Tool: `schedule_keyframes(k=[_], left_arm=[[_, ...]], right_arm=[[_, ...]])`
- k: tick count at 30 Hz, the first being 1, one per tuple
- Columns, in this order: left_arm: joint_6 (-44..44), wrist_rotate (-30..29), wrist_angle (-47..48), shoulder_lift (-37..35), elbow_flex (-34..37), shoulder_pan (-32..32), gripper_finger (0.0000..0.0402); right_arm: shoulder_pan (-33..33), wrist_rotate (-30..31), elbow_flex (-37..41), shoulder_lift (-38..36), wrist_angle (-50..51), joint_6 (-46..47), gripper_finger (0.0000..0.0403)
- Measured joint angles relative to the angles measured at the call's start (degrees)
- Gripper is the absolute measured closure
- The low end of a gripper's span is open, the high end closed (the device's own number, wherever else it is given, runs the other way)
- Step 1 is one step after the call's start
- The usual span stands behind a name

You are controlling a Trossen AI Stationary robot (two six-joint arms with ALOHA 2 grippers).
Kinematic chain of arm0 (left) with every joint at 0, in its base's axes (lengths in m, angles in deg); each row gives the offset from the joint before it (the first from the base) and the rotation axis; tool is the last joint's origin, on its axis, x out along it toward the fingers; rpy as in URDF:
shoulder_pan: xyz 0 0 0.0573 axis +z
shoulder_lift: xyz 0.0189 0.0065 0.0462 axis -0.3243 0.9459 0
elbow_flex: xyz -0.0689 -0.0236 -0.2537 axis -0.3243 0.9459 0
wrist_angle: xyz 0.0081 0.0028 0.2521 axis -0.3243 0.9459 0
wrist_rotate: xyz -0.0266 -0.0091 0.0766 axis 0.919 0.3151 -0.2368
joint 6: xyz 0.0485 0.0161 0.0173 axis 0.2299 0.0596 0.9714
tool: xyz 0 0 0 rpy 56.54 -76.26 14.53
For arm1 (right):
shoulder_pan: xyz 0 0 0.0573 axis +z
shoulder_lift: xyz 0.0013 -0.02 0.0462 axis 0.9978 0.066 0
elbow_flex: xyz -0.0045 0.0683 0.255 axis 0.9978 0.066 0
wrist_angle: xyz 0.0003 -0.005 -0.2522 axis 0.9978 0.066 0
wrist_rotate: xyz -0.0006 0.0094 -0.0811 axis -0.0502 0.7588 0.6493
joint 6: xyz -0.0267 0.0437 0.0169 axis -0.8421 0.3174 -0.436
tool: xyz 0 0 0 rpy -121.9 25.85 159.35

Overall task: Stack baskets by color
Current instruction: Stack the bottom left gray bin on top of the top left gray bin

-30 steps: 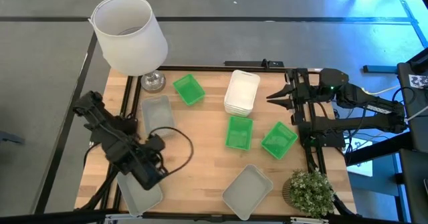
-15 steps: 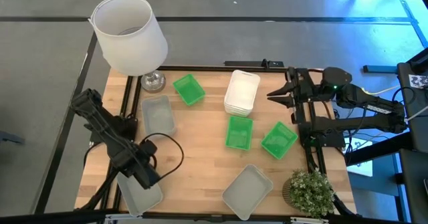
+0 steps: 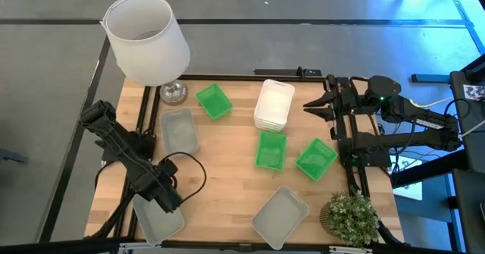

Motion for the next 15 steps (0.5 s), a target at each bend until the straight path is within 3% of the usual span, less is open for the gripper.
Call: schedule_keyframes(k=[5, 15], left_arm=[[1.6, -0.4, 0.0, 0.0, 0.0, 0.0, 0.0397], [4.5, -3.7, -0.4, 0.0, 0.0, 0.2, 0.0346]], right_arm=[[0.0, 0.0, 0.0, 0.0, -0.2, 0.3, 0.0354], [0.0, -0.1, 0.0, 0.0, -0.1, 0.1, 0.0354]])
